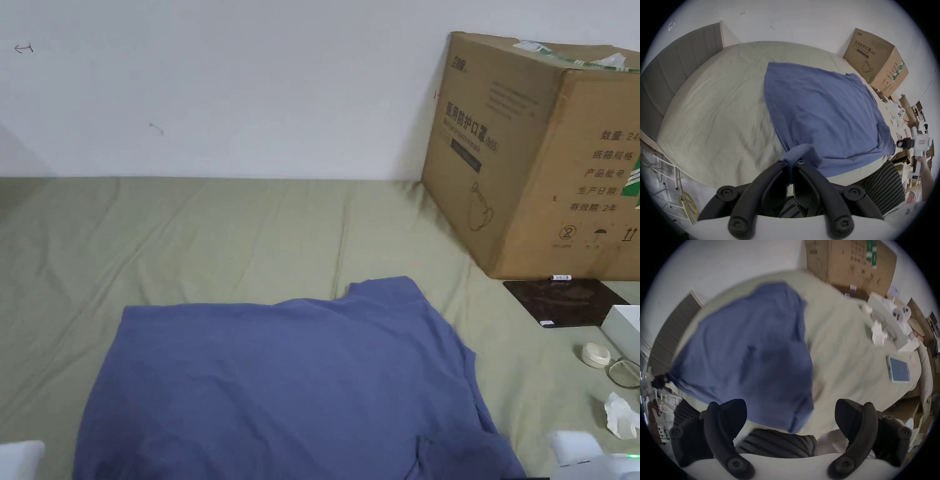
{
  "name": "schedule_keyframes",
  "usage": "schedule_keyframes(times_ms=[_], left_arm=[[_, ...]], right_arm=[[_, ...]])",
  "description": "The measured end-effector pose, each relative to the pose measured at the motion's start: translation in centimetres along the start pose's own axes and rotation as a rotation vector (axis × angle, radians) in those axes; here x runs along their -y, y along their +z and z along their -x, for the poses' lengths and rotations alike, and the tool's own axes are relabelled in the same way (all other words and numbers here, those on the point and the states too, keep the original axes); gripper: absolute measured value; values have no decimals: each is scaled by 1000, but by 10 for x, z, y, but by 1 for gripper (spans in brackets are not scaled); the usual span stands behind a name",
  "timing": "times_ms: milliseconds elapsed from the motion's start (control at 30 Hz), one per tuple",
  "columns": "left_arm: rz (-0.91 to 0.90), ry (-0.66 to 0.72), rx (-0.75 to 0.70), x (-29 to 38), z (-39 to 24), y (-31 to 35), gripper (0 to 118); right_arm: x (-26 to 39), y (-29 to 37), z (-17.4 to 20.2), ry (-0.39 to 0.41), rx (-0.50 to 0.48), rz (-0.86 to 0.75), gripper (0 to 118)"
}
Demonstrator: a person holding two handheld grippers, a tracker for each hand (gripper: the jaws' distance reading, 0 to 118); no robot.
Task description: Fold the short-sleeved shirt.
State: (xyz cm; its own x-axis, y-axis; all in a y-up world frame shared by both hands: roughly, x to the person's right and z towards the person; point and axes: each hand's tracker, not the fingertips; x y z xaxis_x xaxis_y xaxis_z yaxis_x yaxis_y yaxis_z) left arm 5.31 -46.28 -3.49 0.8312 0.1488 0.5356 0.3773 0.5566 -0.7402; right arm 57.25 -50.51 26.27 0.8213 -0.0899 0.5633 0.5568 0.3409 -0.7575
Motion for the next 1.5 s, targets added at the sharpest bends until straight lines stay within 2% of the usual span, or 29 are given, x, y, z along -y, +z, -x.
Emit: schedule_keyframes(times_ms=[100, 133, 200, 233, 300, 367, 400, 500, 533, 600, 833, 933, 1033, 1100, 1133, 1167, 1200, 1233, 1267, 1300, 1400, 1433, 1500], left_arm=[[7, 10, 3, -2, 3, -1, 5], [15, 16, 0, -1, 5, -3, 5], [38, 29, -23, 1, 8, -6, 5], [58, 35, -33, 2, 11, -8, 5], [79, 40, -45, 5, 16, -10, 5], [96, 52, -42, 8, 21, -12, 5], [107, 73, -26, 10, 24, -13, 5], [116, 81, -24, 11, 23, -10, 5], [119, 86, -20, 9, 24, -8, 5], [113, 118, 1, 2, 25, -3, 5], [44, 176, 92, -86, 28, -5, 5], [32, 228, 116, -138, 37, -54, 5], [81, 300, 113, -175, 46, -117, 5], [111, 293, 86, -187, 47, -152, 5], [119, 286, 70, -188, 45, -169, 8], [148, 275, 50, -189, 44, -183, 21], [178, 280, 39, -187, 42, -196, 41], [188, 280, 8, -183, 42, -204, 53], [190, 280, -3, -180, 42, -209, 61], [161, 301, 50, -178, 42, -210, 67], [153, 300, 67, -183, 36, -196, 71], [155, 291, 71, -187, 33, -189, 78], [125, 252, 59, -192, 30, -166, 83]], right_arm=[[5, -27, -5, -1, 50, 132, 108], [7, -34, -5, 5, 40, 160, 97], [14, -36, -1, 14, 10, 151, 87], [16, -30, 3, 59, 67, 114, 67], [17, -21, 8, 80, 38, 83, 20], [19, -12, 7, 61, -19, 51, 11], [21, -7, 5, 61, 7, 39, 11], [23, 7, -2, 3, -82, 0, 8], [22, 14, -5, -38, -123, -13, 8], [15, 32, -8, -74, -145, -60, 8], [-68, 75, 0, -77, -182, -192, 8], [-134, 41, -3, -101, -197, -213, 8], [-196, -16, -6, -232, -235, -151, 8], [-221, -55, -3, -280, -198, -87, 8], [-230, -75, -1, -264, -148, -47, 8], [-235, -89, 3, -259, -100, -29, 10], [-237, -102, 8, -249, -60, -10, 19], [-239, -111, 12, -230, -50, -4, 39], [-243, -122, 7, -231, -51, -15, 47], [-245, -123, 4, -246, -79, -37, 53], [-250, -112, 9, -258, -91, -32, 59], [-249, -103, 11, -243, -81, -33, 69], [-245, -78, 15, -185, -24, -96, 85]])
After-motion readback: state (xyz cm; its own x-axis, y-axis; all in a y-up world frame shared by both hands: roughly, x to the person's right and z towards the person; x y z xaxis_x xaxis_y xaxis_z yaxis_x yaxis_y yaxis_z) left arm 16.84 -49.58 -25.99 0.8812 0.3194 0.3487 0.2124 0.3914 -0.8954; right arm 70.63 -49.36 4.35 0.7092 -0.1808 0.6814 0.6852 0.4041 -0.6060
